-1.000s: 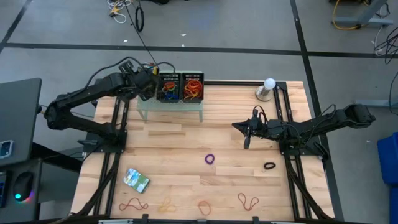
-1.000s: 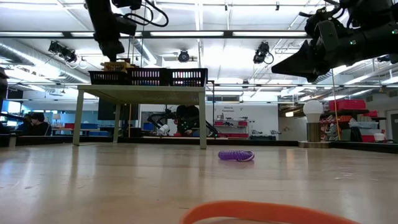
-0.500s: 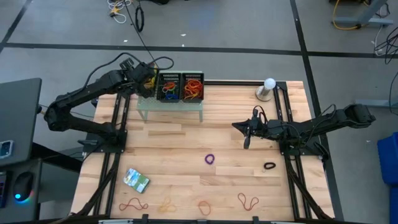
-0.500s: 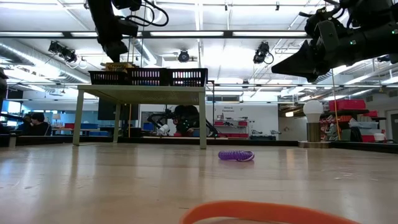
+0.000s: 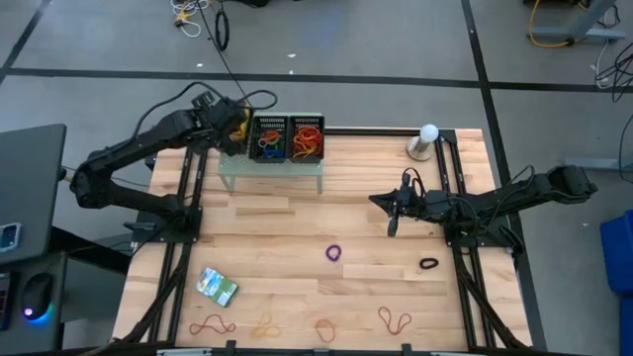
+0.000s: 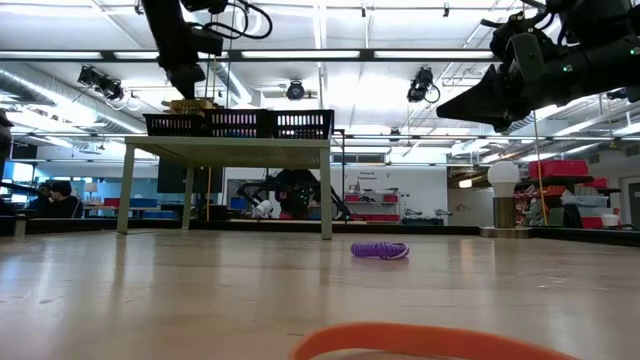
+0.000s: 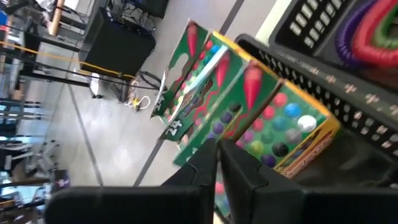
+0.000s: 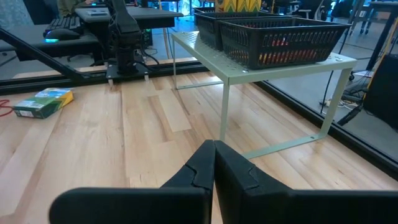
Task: Pick & Place Office Desk Supplies
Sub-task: Put the crayon box into the left black bin on the shelf, then put the red rubber band into the right black bin on the shelf
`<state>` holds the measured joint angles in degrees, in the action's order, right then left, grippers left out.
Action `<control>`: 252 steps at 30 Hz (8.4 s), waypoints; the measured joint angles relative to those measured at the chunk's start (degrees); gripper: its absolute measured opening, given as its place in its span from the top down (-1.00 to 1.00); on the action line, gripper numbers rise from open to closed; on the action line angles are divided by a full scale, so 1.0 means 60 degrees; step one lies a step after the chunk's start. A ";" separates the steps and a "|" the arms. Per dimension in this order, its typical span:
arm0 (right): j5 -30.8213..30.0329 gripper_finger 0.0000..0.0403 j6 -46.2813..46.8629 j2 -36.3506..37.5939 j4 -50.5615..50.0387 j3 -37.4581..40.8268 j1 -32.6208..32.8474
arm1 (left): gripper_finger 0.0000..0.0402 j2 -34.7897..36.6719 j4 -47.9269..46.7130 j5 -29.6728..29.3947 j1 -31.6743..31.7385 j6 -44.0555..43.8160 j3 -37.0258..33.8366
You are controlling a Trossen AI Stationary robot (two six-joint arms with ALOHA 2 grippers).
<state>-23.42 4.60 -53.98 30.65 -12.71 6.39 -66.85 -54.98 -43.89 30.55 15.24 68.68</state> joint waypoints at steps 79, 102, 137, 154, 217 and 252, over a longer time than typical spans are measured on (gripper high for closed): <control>0.1668 0.98 -0.0084 -0.0004 -0.0045 0.0002 0.0003 | 0.92 -0.2579 1.1602 0.4288 -0.6493 -0.6772 -0.4984; 0.1490 0.95 -0.0324 -0.0004 -0.0058 0.0004 0.0003 | 0.55 -0.5226 0.2531 0.6760 -1.1887 -1.0843 -0.0601; 0.1497 0.95 -0.0328 -0.0007 0.0007 0.0004 0.0003 | 0.53 -0.7305 0.2893 0.8489 -1.4113 -1.7588 -0.0182; 0.1497 0.95 -0.0325 -0.0007 0.0051 0.0004 0.0003 | 0.97 -0.7520 0.2278 0.7221 -1.4189 -1.8187 0.0128; 0.1045 0.95 -0.0328 -0.0007 0.0219 0.0004 0.0211 | 0.99 -0.1126 1.1581 0.1631 -0.4137 -0.1929 -0.1792; 0.1053 0.95 -0.0415 -0.0007 0.0373 0.0004 0.0209 | 0.45 -0.2805 0.4411 0.4165 -0.1451 -0.3370 0.1419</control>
<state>-17.10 2.11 -54.02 32.89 -12.69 7.65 -83.68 -28.51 -18.90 21.84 -4.98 77.20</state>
